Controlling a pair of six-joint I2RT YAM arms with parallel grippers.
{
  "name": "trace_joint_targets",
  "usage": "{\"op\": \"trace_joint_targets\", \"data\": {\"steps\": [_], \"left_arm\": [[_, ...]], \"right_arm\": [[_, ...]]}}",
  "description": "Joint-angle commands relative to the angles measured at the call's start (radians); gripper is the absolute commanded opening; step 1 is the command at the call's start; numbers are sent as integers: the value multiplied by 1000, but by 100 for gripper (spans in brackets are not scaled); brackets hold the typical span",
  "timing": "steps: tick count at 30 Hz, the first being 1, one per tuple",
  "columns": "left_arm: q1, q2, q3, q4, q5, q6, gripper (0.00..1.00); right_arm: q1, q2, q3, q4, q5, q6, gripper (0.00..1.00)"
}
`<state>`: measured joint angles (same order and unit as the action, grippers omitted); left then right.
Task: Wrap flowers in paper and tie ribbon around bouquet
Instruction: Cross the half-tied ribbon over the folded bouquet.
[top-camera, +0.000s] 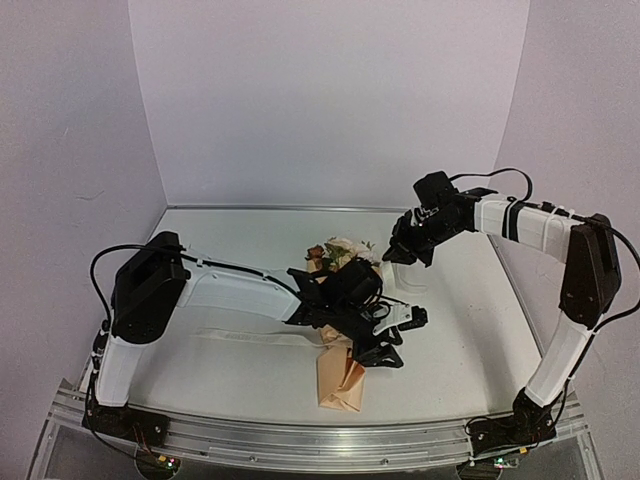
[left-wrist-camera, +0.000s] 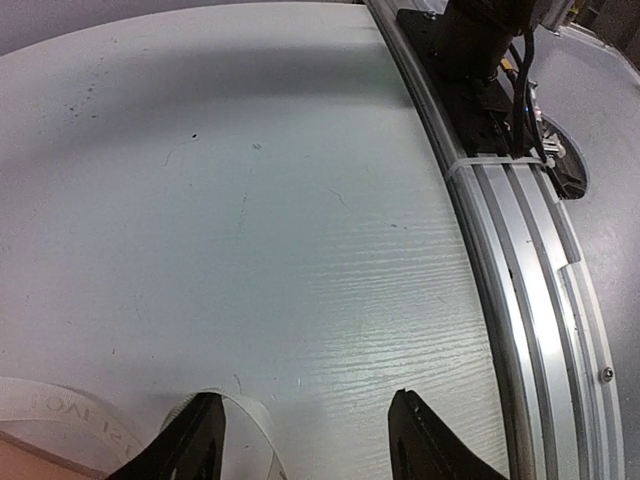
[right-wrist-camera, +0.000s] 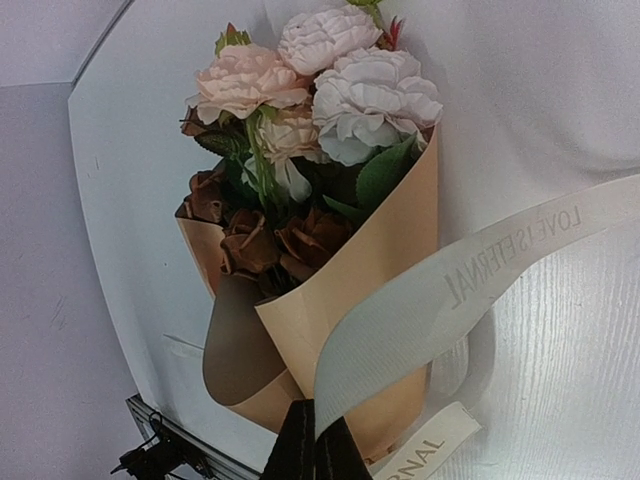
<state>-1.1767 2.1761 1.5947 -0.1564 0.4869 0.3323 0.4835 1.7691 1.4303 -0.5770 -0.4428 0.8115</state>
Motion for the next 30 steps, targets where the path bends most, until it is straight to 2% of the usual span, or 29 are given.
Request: {"op": "trace_joint_targets", "data": {"steps": [1,13,17,22,27,30], "left_arm": [[22,-97,-89,121,-43,-59,63],[52,-174,-166,107,4,-83,60],[88,-284,-276,255,-24,-166,60],[183,-455,-474,460,-54,-272,59],[226,-546,-613,536,-101,-127,59],[249,-537,-628,571,-105,-55,59]], "right_arm": [[10,-7,-1,0,-18,-23,0],[24,-11,0,-6,-32,-51,0],[32,-18,8,0,-83,-92,0],[80,-27,31,38,-228,-206,0],[137,-50,50,39,-342,-323,0],[158,-53,64,39,-404,-350,0]]}}
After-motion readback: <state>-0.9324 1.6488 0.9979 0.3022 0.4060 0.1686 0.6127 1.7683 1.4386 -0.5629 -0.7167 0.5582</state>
